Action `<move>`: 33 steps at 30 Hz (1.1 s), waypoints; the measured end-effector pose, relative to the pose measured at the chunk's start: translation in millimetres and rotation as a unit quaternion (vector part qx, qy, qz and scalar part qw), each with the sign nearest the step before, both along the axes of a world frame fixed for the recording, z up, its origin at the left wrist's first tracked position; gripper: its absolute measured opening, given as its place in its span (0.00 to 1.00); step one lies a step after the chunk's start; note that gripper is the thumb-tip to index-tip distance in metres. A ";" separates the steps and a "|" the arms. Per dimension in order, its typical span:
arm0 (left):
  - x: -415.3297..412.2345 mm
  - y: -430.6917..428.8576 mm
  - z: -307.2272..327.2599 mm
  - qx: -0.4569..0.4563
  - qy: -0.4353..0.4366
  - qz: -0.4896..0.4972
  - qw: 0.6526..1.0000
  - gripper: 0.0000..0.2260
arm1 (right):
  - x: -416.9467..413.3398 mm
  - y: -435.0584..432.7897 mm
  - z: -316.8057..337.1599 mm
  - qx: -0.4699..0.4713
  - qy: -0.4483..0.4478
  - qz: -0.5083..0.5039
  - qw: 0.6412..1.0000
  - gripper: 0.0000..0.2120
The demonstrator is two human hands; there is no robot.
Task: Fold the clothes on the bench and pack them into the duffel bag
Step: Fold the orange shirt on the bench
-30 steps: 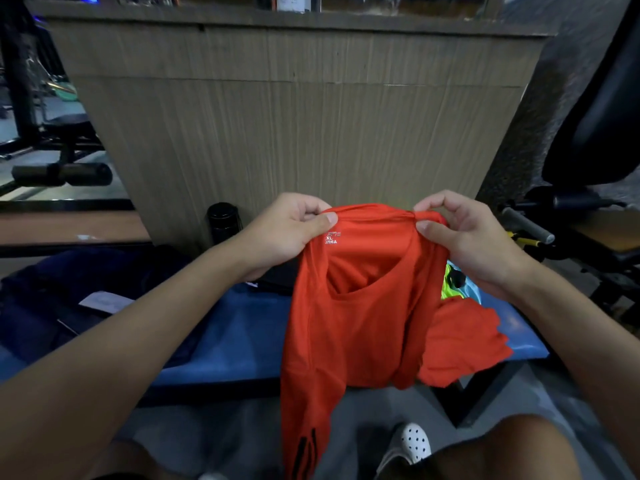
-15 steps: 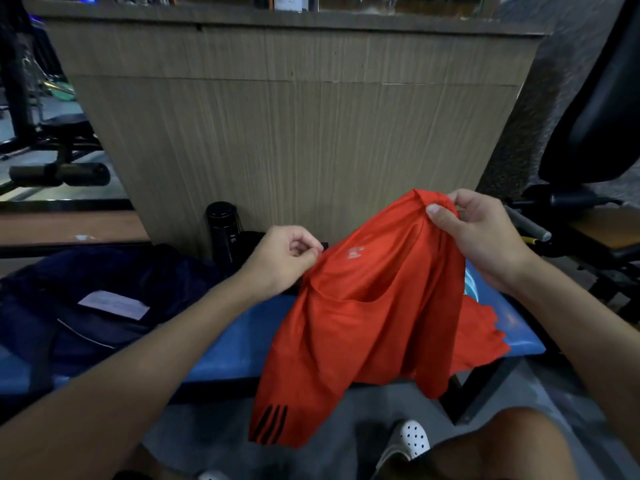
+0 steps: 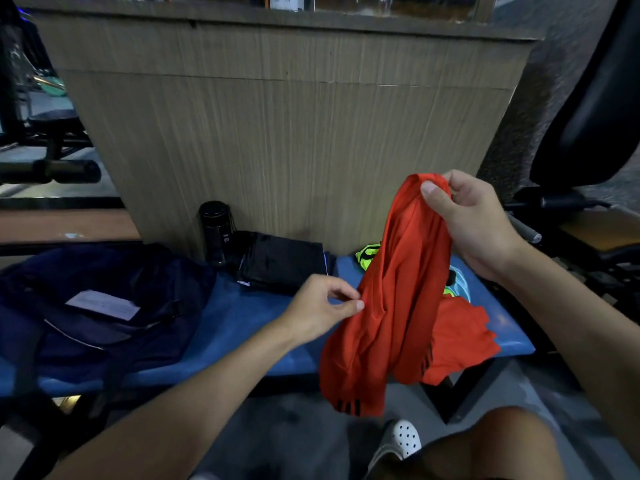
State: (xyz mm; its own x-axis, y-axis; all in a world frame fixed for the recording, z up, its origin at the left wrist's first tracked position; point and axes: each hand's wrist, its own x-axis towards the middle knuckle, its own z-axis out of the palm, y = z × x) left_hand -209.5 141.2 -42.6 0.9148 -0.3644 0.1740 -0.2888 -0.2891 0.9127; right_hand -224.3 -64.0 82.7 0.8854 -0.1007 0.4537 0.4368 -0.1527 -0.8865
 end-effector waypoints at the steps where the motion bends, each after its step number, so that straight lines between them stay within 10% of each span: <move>1: 1.4 -0.4 -0.4 -0.005 -0.002 0.005 1.000 0.05 | 0.2 -1.9 0.7 0.008 0.000 -0.001 1.000 0.09; 33: 29.3 37.8 37.1 -0.069 -0.083 0.105 0.989 0.09 | -3.7 -45.8 -55.9 -0.097 0.053 -0.041 0.993 0.16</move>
